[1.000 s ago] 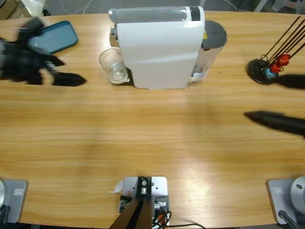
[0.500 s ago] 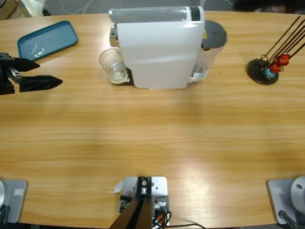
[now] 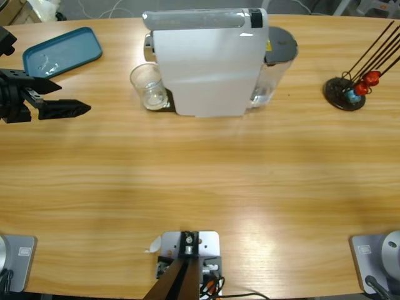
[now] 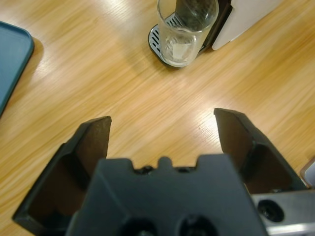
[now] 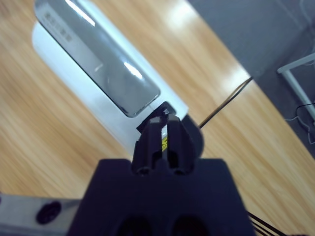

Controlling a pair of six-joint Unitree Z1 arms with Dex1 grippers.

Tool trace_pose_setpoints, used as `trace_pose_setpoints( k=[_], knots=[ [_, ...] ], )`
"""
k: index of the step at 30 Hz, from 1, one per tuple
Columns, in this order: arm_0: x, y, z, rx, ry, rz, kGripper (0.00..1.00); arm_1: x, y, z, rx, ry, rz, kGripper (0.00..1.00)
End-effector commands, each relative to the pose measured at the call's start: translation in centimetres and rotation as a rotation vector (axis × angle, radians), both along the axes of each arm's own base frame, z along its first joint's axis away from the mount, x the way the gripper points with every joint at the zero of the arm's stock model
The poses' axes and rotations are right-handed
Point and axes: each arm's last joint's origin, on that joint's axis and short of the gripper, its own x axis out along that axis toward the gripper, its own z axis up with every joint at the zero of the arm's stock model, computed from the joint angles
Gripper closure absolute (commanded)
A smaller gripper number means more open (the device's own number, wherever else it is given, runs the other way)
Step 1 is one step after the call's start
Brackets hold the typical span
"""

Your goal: Pour coffee

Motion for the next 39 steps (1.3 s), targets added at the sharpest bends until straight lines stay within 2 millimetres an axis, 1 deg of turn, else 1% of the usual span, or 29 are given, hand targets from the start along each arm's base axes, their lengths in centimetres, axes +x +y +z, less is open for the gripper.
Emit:
trace_pose_setpoints(
  k=[1,8,11,14,18,27,32,39],
  knots=[
    [0.5,-0.6,-1.6,0.03,0.053,-0.026,0.092,3.2,1.9,-4.3,-0.124,0.062,-0.012,1.0],
    [0.7,-0.7,-1.7,0.029,0.061,-0.034,0.092,4.0,1.1,-3.0,-0.15,0.01,-0.066,1.0],
    [0.7,-0.8,-1.7,0.031,0.062,-0.036,0.092,4.0,0.8,-2.9,-0.15,0.01,-0.07,1.0],
    [0.8,-0.7,-1.7,0.032,0.062,-0.036,0.092,4.0,0.9,-3.2,-0.154,0.018,-0.068,1.0],
    [0.8,-0.8,-1.7,0.033,0.062,-0.037,0.092,4.0,1.2,-3.6,-0.151,0.034,-0.058,1.0],
    [1.0,-0.9,-1.8,0.038,0.073,-0.037,0.092,3.1,2.4,-3.9,-0.153,0.059,-0.019,1.0],
    [1.0,-1.0,-1.9,0.036,0.077,-0.041,0.092,3.0,3.0,-4.2,-0.156,0.07,-0.002,1.0],
    [1.2,-1.1,-2.0,0.037,0.085,-0.045,0.092,3.0,3.6,-4.1,-0.159,0.075,0.01,1.0]
  ],
)
